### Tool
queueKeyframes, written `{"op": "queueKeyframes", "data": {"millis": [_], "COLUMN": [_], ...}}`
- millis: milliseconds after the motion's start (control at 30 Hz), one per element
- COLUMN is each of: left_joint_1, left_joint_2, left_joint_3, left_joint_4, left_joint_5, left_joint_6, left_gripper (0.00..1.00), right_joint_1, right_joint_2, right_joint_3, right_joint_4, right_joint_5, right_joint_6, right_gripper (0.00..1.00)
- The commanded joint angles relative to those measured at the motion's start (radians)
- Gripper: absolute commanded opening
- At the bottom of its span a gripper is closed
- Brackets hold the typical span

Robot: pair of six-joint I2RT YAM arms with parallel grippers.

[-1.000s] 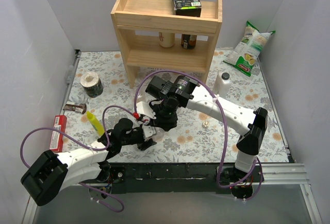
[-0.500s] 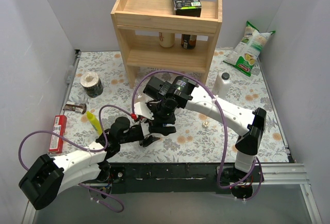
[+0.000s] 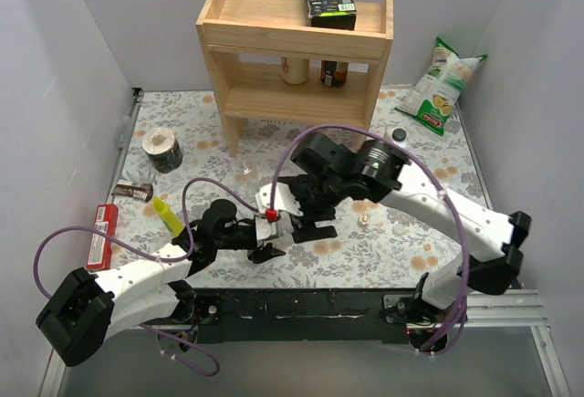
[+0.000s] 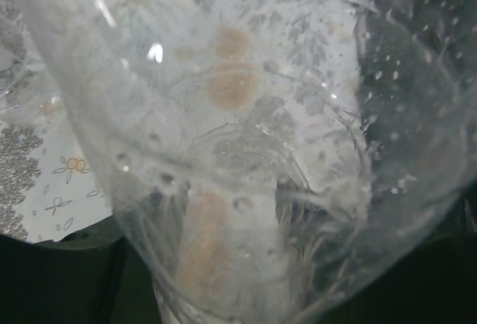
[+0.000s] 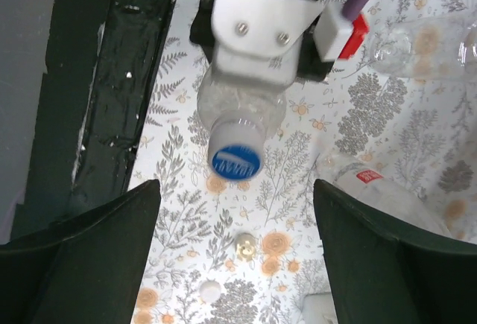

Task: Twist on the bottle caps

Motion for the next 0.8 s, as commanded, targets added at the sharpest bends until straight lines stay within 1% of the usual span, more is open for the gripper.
{"op": "queueKeyframes", "data": {"millis": [0, 33, 167, 433, 600, 767], "left_joint_1": [0.004, 0.004, 0.006, 0.004, 0.006, 0.004], "left_joint_2": [0.010, 0.011, 0.007, 0.038, 0.041, 0.039], "left_joint_3": [0.060, 0.064, 0.063, 0.086, 0.092, 0.092], "left_joint_4": [-0.121, -0.134, -0.131, -0.144, -0.149, -0.155], "left_joint_5": [0.131, 0.136, 0.145, 0.150, 0.150, 0.148], "left_joint_6": [0.042, 0.039, 0.039, 0.068, 0.071, 0.072], "left_gripper": [0.00, 0.00, 0.00, 0.00, 0.00, 0.00], "right_joint_1": [0.002, 0.002, 0.002, 0.005, 0.015, 0.019], "right_joint_2": [-0.137, -0.157, -0.174, -0.154, -0.136, -0.114], "right_joint_3": [-0.134, -0.149, -0.206, -0.201, -0.177, -0.152], "right_joint_4": [0.124, 0.135, 0.179, 0.152, 0.089, 0.017], "right_joint_5": [-0.015, -0.015, -0.005, -0.085, -0.151, -0.166], "right_joint_6": [-0.187, -0.242, -0.336, -0.453, -0.506, -0.552], "right_gripper": [0.86, 0.84, 0.77, 0.63, 0.60, 0.58]}}
